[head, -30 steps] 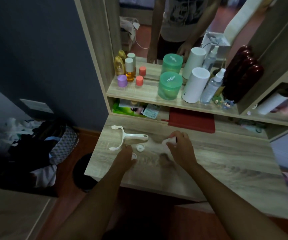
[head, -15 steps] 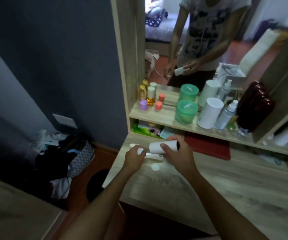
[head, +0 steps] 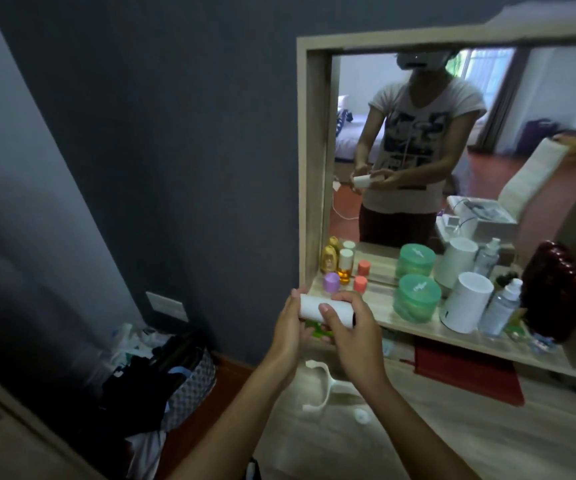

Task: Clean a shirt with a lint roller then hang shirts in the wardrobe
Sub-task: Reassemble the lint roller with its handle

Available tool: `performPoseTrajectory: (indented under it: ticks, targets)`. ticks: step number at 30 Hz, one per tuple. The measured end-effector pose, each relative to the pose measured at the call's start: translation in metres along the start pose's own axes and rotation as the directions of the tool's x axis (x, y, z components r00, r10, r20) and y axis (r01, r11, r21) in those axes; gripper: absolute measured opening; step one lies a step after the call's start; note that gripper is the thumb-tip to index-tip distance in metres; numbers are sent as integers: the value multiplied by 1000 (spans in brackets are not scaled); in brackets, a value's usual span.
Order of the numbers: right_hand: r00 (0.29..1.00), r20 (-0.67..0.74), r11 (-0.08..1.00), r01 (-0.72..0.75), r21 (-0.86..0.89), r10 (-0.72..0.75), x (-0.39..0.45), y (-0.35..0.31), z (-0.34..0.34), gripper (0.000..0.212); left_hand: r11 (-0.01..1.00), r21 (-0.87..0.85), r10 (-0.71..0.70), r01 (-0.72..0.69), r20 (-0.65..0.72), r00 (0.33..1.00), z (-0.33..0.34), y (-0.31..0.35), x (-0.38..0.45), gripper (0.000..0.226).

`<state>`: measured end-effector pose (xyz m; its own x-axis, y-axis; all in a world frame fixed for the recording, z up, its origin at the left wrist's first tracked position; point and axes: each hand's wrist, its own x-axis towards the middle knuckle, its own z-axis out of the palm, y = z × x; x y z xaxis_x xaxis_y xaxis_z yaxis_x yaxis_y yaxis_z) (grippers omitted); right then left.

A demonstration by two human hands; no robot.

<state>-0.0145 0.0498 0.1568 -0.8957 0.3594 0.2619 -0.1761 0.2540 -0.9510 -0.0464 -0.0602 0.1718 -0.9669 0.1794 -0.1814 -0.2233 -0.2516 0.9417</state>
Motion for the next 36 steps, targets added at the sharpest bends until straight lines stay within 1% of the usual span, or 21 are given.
performPoseTrajectory:
  ticks: [1,3,5,8,11,13,15,16,17,19,22,24,26,28,29,31,32,33,34,35,36]
  targets:
    - [1000,6,1000,1,7,-1,0,-2,3,25,1000,-23,3,-3,24,1000,-2,3,0,33]
    - [1000,6,998,-1,66,1,0,-5,9,21,1000,-9,7,-7,11,1000,-6,10,0,38]
    - [1000,-7,994,-8,110,8,0,-6,13,14,998,58,22,-23,11,1000,-16,11,1,41]
    - [998,13,979,-66,193,65,-4,-2,15,14,985,158,58,-72,96,994,-27,10,1,42]
    - [981,41,943,-192,273,188,-5,4,9,12,964,253,47,-85,155,987,-29,5,6,34]
    - [972,87,936,-234,261,219,-1,4,5,14,935,333,72,-121,154,985,-23,1,11,23]
    - [962,155,950,-252,184,225,9,5,4,16,908,378,152,-178,98,984,-14,-3,22,17]
    - [963,192,974,-208,88,188,15,6,3,18,908,370,194,-198,49,980,-10,-3,29,18]
    - [971,203,992,-122,-38,127,22,9,3,20,912,353,223,-209,0,975,-5,-1,34,19]
    - [979,205,973,29,-227,19,34,16,-1,27,925,321,240,-204,-76,968,5,2,46,19]
    - [992,128,929,39,-368,9,40,46,-6,35,934,305,231,-184,-124,965,15,-1,65,18]
    - [985,166,912,18,-409,55,38,81,-11,50,913,366,250,-182,-147,957,18,-9,72,17]
    - [943,302,925,-20,-378,144,32,114,-20,55,895,409,265,-179,-164,950,15,-15,75,15]
    - [927,312,887,-46,-459,209,30,136,-22,46,910,386,239,-153,-184,953,11,-18,75,14]
    - [920,314,859,-44,-510,233,29,133,-22,44,921,363,224,-140,-200,954,10,-19,75,13]
    - [878,392,812,5,-583,276,25,135,-24,43,928,351,218,-128,-231,948,9,-20,77,13]
    - [834,454,802,24,-597,313,24,147,-22,45,928,352,221,-126,-243,945,8,-20,78,13]
    - [777,529,769,92,-632,342,21,158,-24,50,930,347,221,-125,-251,942,9,-19,79,12]
    - [728,600,737,199,-646,330,18,167,-24,50,933,338,218,-123,-258,941,9,-18,80,12]
    - [693,607,706,200,-680,389,17,161,-30,41,939,325,207,-117,-260,943,9,-18,80,13]
    - [677,596,662,212,-719,431,15,161,-31,36,945,309,193,-107,-264,945,9,-18,81,13]
